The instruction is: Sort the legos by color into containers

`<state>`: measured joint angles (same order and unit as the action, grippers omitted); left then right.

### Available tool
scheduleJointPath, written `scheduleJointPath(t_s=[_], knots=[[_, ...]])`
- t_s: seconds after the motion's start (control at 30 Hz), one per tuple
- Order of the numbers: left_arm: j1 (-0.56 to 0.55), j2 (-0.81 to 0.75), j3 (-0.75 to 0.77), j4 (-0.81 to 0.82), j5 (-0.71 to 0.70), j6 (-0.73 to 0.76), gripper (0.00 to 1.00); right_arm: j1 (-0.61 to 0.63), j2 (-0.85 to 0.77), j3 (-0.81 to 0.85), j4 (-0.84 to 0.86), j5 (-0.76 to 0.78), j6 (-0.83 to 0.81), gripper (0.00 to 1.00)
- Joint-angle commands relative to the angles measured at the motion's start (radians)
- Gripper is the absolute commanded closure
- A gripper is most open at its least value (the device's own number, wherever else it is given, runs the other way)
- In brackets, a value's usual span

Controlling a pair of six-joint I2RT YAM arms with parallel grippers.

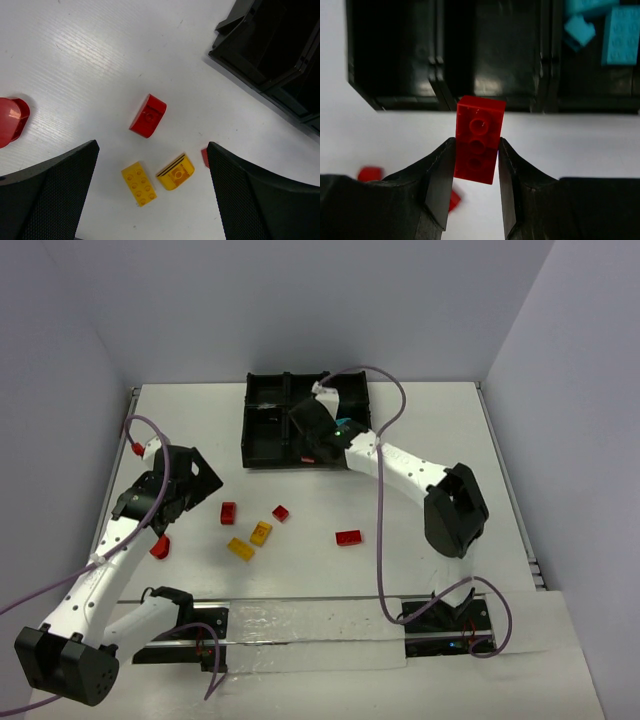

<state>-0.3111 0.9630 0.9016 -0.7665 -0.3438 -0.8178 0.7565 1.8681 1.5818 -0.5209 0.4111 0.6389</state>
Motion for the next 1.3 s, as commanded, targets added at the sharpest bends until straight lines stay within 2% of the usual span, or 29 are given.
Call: scheduleJointPath(t_s=[0.0, 0.17, 0.33, 0.37, 0.53, 0.6, 0.67, 0.87, 0.93, 1.03, 1.17, 1.27], knots=[[0.007, -0.018, 0.017, 0.013, -0.001, 0.016, 0.02, -0.056, 0.149, 0.177, -0.05, 0.03, -0.047, 0.68], [0.008, -0.024, 0.02, 0.003, -0.001, 0.023, 0.02, -0.084, 0.266, 0.348, -0.081, 0.012, -0.059, 0.66], [0.007, -0.032, 0.022, -0.01, -0.001, 0.023, 0.02, -0.1, 0.364, 0.47, -0.105, 0.004, -0.07, 0.59], [0.007, -0.034, 0.02, -0.011, -0.001, 0.021, 0.02, -0.102, 0.376, 0.488, -0.115, 0.004, -0.073, 0.56], [0.009, -0.058, 0.01, -0.014, 0.009, 0.014, 0.02, -0.109, 0.439, 0.591, -0.159, 0.012, -0.083, 0.18], [0.009, -0.061, 0.009, -0.017, 0.009, 0.015, 0.02, -0.108, 0.439, 0.597, -0.163, 0.009, -0.087, 0.12], [0.009, -0.064, 0.006, -0.017, 0.0, 0.017, 0.02, -0.109, 0.417, 0.584, -0.163, 0.008, -0.088, 0.11], [0.009, -0.054, 0.006, -0.01, 0.009, 0.016, 0.02, -0.098, 0.253, 0.394, -0.118, 0.027, -0.095, 0.11], [0.007, -0.053, 0.004, -0.003, 0.008, 0.017, 0.02, -0.085, 0.147, 0.305, -0.096, 0.039, -0.094, 0.11], [0.009, -0.05, -0.001, 0.003, 0.009, 0.014, 0.02, -0.071, 0.011, 0.091, -0.048, 0.043, -0.068, 0.1], [0.007, -0.044, -0.007, 0.015, 0.026, 0.007, 0.02, -0.052, -0.251, -0.265, 0.001, 0.028, 0.031, 0.08], [0.009, -0.044, -0.012, 0.02, 0.042, 0.0, 0.02, -0.028, -0.368, -0.405, -0.002, 0.028, 0.094, 0.07]])
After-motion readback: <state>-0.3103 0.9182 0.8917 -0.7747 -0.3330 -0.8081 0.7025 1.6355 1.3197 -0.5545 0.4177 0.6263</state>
